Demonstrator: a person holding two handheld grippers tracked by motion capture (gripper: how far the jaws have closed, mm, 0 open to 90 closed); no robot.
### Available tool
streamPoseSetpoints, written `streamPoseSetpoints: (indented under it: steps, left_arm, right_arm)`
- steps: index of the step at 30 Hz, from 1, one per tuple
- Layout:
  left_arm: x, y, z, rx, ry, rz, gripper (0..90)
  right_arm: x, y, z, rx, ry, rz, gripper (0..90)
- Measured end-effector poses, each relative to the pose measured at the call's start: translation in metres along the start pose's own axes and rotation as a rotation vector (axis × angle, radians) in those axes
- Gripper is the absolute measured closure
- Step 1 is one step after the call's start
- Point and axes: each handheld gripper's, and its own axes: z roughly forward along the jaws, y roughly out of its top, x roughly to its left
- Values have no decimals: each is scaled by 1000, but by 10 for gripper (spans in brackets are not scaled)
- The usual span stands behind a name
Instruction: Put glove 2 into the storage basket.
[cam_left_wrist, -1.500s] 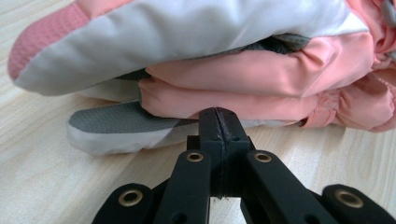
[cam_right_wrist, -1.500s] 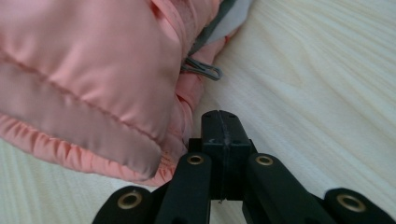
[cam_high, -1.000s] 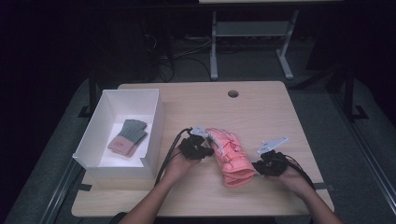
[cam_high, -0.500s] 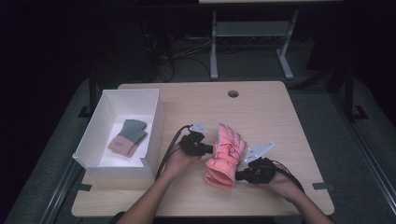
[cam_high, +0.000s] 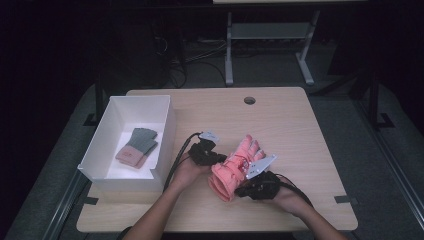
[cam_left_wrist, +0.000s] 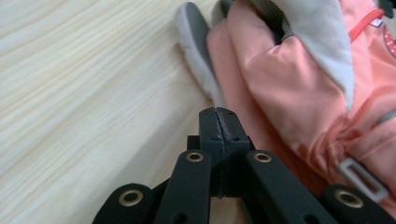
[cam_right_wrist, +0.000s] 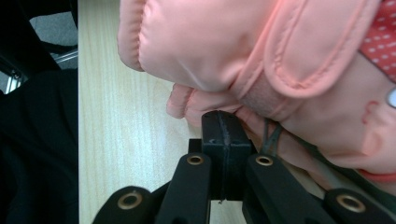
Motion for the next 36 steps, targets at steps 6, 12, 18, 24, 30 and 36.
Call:
streamPoseSetpoints:
  steps: [6,12,18,24,30,36]
  left_arm:
    - [6,5,-19,-18,31,-52,869]
    - [3,18,-41,-54,37,-64,645]
    - [-14,36,-49,-39,-25,-16,389]
    - [-33,50,-37,-22,-72,26,242]
    - [-36,55,-20,16,-88,43,164]
    - [-32,54,2,73,-97,39,139]
  right_arm:
    - [-4,-11,-18,-23,-58,57,783]
    - [-10,-33,-41,-46,-126,135,572]
    - [-5,-59,-63,-84,-238,210,276]
    - [-1,-70,-72,-99,-276,231,164]
    - [-3,-69,-73,-112,-299,235,134]
    - [-6,-71,-73,-108,-311,236,133]
